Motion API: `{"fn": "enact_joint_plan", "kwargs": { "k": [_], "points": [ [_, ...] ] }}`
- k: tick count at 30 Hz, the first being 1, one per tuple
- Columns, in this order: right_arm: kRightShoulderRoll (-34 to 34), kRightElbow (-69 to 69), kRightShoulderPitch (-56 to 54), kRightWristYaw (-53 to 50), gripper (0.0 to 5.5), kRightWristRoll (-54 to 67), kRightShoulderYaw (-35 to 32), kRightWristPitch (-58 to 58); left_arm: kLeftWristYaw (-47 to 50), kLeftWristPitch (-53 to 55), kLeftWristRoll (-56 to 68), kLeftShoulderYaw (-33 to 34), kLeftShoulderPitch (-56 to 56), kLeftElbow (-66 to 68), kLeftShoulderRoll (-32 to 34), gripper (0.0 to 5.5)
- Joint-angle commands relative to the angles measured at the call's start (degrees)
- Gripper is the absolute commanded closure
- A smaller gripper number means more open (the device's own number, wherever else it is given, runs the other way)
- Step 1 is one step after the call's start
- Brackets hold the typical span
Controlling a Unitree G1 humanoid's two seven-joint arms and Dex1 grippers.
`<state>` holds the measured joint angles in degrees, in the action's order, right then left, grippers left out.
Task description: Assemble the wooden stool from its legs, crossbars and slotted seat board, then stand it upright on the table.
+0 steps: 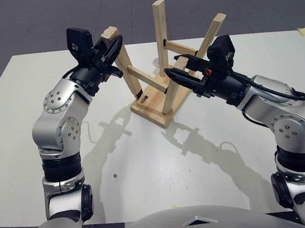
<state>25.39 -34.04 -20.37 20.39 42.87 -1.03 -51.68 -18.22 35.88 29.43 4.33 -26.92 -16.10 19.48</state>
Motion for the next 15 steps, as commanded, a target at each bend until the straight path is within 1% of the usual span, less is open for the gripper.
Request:
{"fn": "enact_joint_plan", "kwargs": {
  "k": [1, 4, 9, 15],
  "points": [
    [-0.98, 4.03, 3.35, -4.45, 3.39, -1.55, 0.52, -4.93, -4.35, 3.08, 3.43, -4.3, 2.01, -3.16, -1.56, 4.48],
    [-1.15, 3.89, 3.71, -4.62, 3.39, -1.67, 0.1, -4.96, -4.35, 3.14, 3.33, -4.69, 1.26, -3.72, -1.84, 4.48],
    [-1.3, 3.96, 3.89, -4.68, 3.39, -1.89, -0.22, -5.05, -1.73, 3.27, 2.87, -3.85, -2.34, -4.59, -3.38, 4.48],
    [-1.92, 4.1, 3.95, -5.13, 3.39, -2.19, -0.33, -4.88, -2.92, 5.85, 3.71, -3.36, -3.76, -6.65, -1.79, 4.48]
  ]
}}
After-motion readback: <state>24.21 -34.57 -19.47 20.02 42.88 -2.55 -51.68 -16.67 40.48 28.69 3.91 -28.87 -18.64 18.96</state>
